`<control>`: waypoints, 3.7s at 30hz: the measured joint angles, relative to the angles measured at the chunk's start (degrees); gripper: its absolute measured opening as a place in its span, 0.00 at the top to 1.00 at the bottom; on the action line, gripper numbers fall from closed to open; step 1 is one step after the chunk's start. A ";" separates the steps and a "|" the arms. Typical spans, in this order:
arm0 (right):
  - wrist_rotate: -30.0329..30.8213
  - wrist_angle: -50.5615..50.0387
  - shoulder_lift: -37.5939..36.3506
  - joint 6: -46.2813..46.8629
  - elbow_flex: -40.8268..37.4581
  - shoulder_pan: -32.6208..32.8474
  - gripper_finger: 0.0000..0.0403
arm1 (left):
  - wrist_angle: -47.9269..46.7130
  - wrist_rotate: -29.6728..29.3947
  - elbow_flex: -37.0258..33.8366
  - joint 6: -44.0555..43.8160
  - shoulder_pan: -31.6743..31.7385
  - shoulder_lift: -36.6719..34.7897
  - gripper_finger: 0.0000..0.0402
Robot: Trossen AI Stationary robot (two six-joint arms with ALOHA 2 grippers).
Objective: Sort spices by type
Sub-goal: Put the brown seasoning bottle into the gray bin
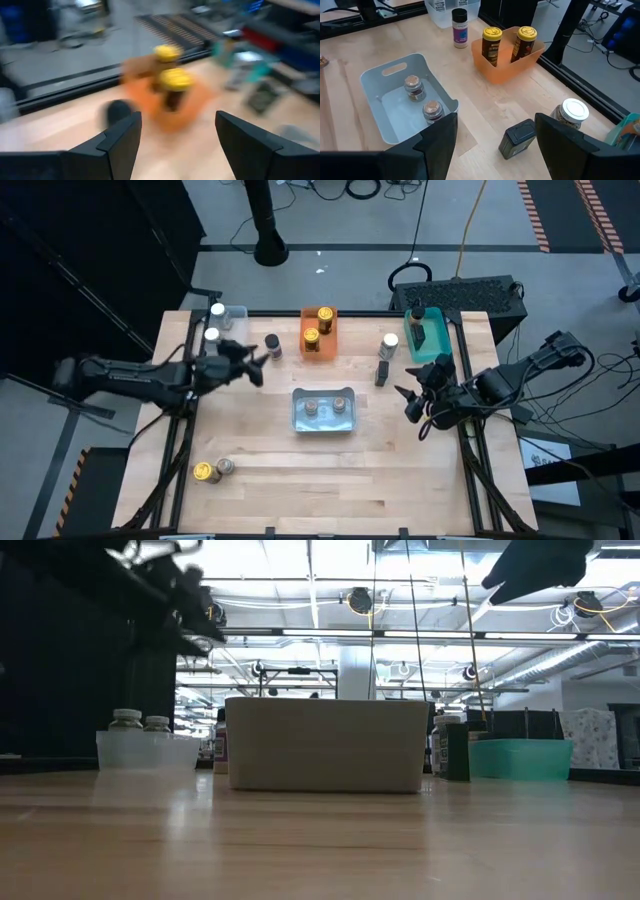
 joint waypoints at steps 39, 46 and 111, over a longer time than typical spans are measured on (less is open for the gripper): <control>-0.55 1.56 2.69 -1.62 0.00 -0.32 0.39 | -68.90 34.64 43.99 -32.10 -38.60 35.45 0.36; -1.88 1.58 2.71 -1.69 0.00 -0.32 0.39 | -68.89 39.01 40.64 -41.97 -39.12 35.45 0.36; -3.13 1.62 2.71 -2.04 0.00 -0.35 0.39 | -50.28 37.45 23.02 -44.53 -49.74 37.30 0.32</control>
